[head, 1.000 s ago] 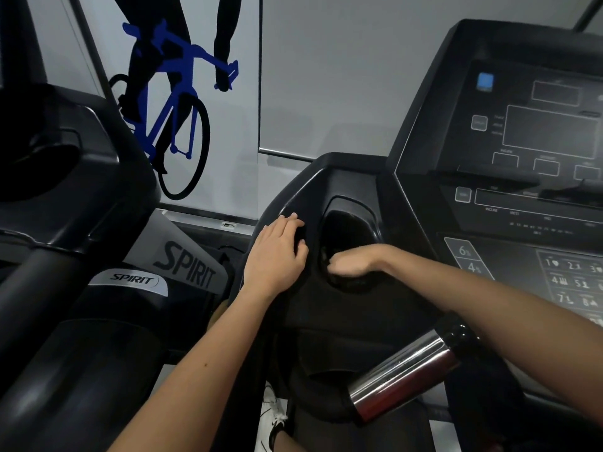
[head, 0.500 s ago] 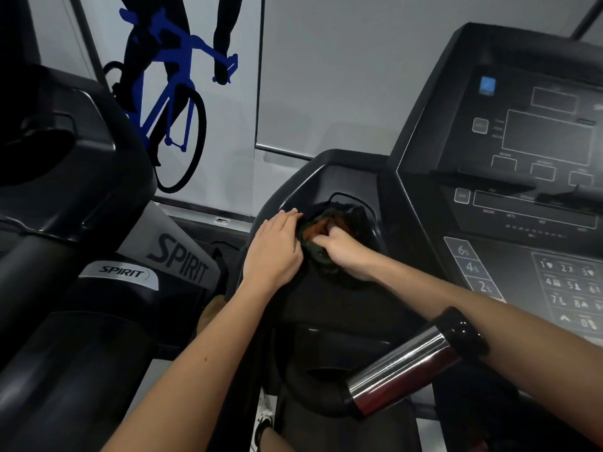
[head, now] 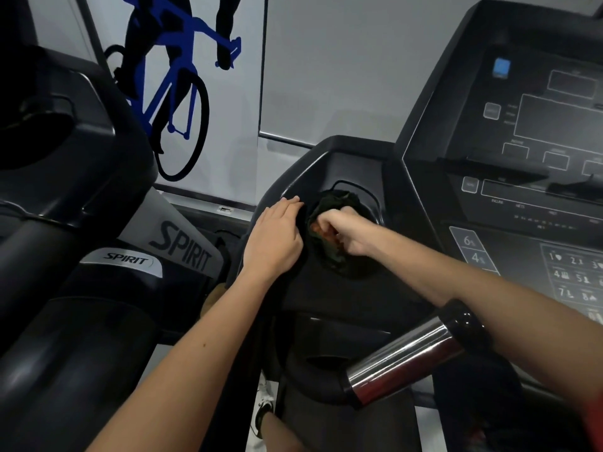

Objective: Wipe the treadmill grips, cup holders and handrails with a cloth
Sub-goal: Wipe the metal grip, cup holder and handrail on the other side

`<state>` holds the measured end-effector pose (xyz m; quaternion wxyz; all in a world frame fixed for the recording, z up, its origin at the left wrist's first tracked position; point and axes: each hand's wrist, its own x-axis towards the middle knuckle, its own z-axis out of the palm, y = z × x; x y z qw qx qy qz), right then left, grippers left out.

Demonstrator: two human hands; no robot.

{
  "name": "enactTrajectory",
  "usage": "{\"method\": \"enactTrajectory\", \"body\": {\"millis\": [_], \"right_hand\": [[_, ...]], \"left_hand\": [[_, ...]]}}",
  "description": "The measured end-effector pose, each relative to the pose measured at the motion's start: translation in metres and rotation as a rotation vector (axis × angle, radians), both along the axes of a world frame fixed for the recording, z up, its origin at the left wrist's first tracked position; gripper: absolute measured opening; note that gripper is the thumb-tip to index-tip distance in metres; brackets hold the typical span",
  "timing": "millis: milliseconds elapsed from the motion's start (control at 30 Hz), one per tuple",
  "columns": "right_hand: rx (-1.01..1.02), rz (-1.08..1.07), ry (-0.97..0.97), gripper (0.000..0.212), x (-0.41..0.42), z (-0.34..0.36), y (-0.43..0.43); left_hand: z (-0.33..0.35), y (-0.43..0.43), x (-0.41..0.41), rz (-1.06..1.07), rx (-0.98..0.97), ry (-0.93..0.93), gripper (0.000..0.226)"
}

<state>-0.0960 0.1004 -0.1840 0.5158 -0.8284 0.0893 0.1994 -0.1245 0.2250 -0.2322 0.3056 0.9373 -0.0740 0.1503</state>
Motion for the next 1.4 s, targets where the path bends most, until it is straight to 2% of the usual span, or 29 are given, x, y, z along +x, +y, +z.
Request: {"method": "enactTrajectory", "body": {"millis": [67, 167, 233, 300, 400, 467, 567, 633, 700, 833, 933, 1067, 1133, 1200, 1300, 1400], "right_hand": [[-0.101, 0.113, -0.105, 0.009, -0.002, -0.002, 0.001], [-0.380, 0.527, -0.284, 0.007, -0.024, 0.002, -0.012], [-0.625, 0.814, -0.342, 0.004, -0.040, 0.012, -0.027], [-0.883, 1.019, -0.374, 0.016, -0.050, 0.025, -0.041], [-1.159, 1.167, -0.369, 0.022, -0.053, 0.038, -0.058], [-1.299, 1.194, -0.370, 0.026, -0.042, 0.038, -0.065], [-1.574, 1.264, -0.472, 0.037, -0.012, 0.017, -0.071], [-1.697, 1.232, -0.484, 0.048, 0.002, 0.005, -0.067], [-1.739, 1.201, -0.455, 0.054, 0.008, -0.001, -0.062], [-1.709, 1.259, -0.161, 0.060, 0.003, 0.001, -0.051], [-1.423, 1.225, 0.061, 0.056, 0.000, 0.009, -0.042], [-1.020, 1.142, 0.148, 0.032, 0.001, 0.013, -0.040], [-1.013, 1.143, 0.131, 0.029, 0.006, 0.011, -0.041], [-1.069, 1.105, 0.150, 0.035, 0.008, 0.006, -0.035], [-1.158, 1.162, 0.261, 0.041, 0.009, -0.001, -0.029], [-1.195, 1.152, 0.226, 0.039, 0.009, -0.012, -0.029]], "left_hand": [[0.000, 0.000, 0.000, 0.001, 0.000, -0.003, 0.053], [0.001, 0.001, 0.000, -0.003, -0.003, 0.002, 0.058], [0.001, 0.003, 0.000, -0.021, 0.015, 0.005, 0.059], [-0.001, 0.004, 0.001, -0.026, 0.024, 0.005, 0.055], [-0.001, 0.002, 0.000, 0.004, -0.012, 0.019, 0.048], [0.000, 0.001, -0.001, 0.008, -0.023, 0.021, 0.047], [0.000, 0.002, -0.002, 0.011, -0.019, 0.029, 0.047], [0.000, 0.002, -0.003, 0.013, -0.019, 0.031, 0.046], [0.000, 0.002, -0.003, 0.008, -0.021, 0.030, 0.046], [0.001, 0.003, -0.003, 0.005, -0.026, 0.040, 0.046], [0.001, 0.002, -0.003, 0.005, -0.030, 0.045, 0.046], [0.001, 0.002, -0.002, 0.009, -0.034, 0.038, 0.047], [0.001, 0.002, -0.001, 0.014, -0.044, 0.028, 0.046], [0.000, 0.002, -0.001, 0.016, -0.053, 0.020, 0.045], [0.001, 0.002, -0.001, 0.012, -0.045, 0.008, 0.045], [0.001, 0.001, 0.000, 0.020, -0.038, 0.004, 0.045]]}}
